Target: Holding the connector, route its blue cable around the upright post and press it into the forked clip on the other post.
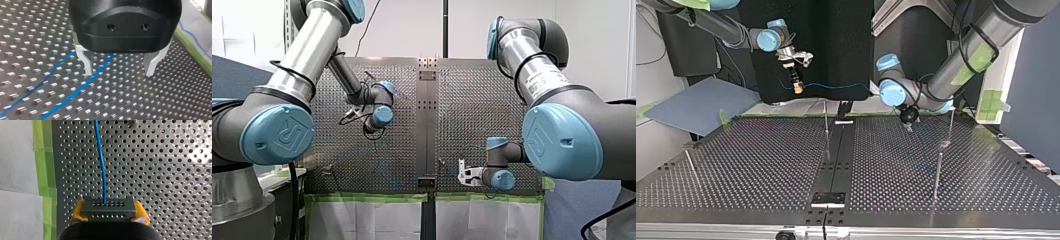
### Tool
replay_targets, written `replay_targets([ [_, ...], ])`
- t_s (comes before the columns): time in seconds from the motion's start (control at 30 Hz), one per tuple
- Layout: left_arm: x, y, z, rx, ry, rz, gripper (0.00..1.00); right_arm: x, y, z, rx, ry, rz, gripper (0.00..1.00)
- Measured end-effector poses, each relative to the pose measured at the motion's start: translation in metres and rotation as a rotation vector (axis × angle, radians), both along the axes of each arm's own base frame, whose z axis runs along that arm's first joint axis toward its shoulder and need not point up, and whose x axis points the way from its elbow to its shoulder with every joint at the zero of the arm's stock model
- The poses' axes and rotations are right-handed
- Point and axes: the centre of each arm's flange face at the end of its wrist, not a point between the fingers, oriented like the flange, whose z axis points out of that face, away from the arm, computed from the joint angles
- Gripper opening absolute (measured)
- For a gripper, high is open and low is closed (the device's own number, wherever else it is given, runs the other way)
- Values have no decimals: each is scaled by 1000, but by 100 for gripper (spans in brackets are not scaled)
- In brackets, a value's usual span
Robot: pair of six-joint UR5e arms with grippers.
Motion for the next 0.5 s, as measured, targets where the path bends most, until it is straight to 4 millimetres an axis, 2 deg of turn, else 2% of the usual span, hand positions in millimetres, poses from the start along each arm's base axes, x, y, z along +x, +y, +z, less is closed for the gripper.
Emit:
replay_targets([
  [0.1, 1, 0, -12, -5, 7, 9, 100, 0, 0, 0, 0, 0, 0, 0],
  [0.37, 1, -2, -18, -30, -1, 10, 100, 1, 0, 0, -2, -1, 1, 0],
  [0.5, -1, -7, -28, -39, 11, 0, 100, 1, 1, 0, -3, -1, 3, 0],
])
